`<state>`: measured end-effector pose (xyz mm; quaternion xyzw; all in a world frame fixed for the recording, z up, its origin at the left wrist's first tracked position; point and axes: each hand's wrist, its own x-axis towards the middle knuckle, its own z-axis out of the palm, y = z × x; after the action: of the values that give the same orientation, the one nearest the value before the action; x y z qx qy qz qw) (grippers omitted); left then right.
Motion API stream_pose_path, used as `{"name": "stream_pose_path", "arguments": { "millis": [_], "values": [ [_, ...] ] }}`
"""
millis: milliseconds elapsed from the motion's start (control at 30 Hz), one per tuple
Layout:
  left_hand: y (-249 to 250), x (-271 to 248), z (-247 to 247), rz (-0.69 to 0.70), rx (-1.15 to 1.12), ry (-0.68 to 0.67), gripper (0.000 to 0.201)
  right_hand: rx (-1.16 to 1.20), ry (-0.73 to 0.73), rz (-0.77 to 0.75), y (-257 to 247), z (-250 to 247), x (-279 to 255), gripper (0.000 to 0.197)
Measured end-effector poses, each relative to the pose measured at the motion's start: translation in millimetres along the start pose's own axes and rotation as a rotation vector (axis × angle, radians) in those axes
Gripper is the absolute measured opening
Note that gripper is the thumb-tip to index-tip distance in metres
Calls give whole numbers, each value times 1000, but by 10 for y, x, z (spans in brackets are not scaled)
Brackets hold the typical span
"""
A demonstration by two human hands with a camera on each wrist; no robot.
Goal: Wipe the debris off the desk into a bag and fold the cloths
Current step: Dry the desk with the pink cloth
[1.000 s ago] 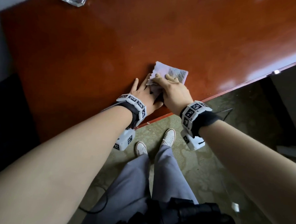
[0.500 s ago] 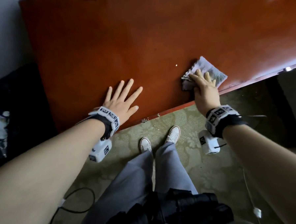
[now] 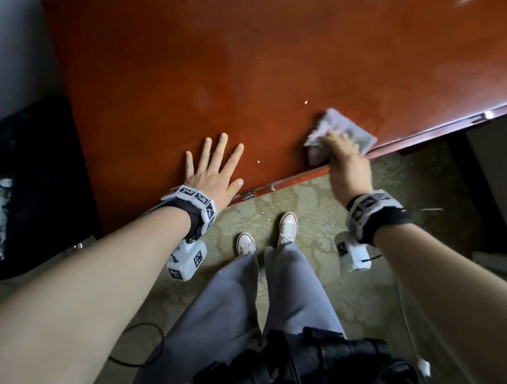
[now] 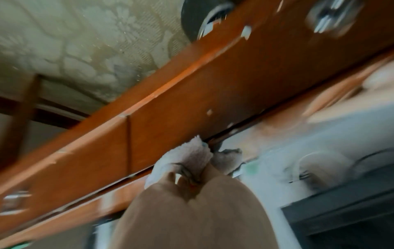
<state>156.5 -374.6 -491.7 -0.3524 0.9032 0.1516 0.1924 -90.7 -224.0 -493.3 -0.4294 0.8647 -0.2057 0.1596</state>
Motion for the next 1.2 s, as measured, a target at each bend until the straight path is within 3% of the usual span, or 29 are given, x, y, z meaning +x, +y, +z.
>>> {"name": "stream_pose_path", "arguments": {
  "millis": [100, 200, 367, 667, 867, 1067, 1133, 1200],
  "values": [
    [19, -1, 27, -19, 15, 7, 70, 39, 164, 185, 232, -243, 320, 48],
    [24, 2, 48, -38, 13, 3, 69, 178, 162, 342, 161, -332, 785, 41],
    [27, -1, 49, -33, 8, 4, 70, 249, 18, 260, -315, -128, 1126, 40],
    [-66, -131, 32, -79, -212, 122, 77, 221, -239, -90, -852, 216, 112, 33],
    [-132, -453, 88, -102, -146, 120, 69, 206, -508, -280, -1151, 401, -549, 28],
    [18, -575, 122, -185, -126, 60, 77, 112, -585, -241, -832, 156, -643, 16],
    [132, -561, 139, -248, -128, 51, 82, 76, -521, -149, -590, 15, -589, 6],
    [269, -559, 180, -308, -127, 33, 92, 106, -366, -27, -362, -159, -521, 3]
  ]
}}
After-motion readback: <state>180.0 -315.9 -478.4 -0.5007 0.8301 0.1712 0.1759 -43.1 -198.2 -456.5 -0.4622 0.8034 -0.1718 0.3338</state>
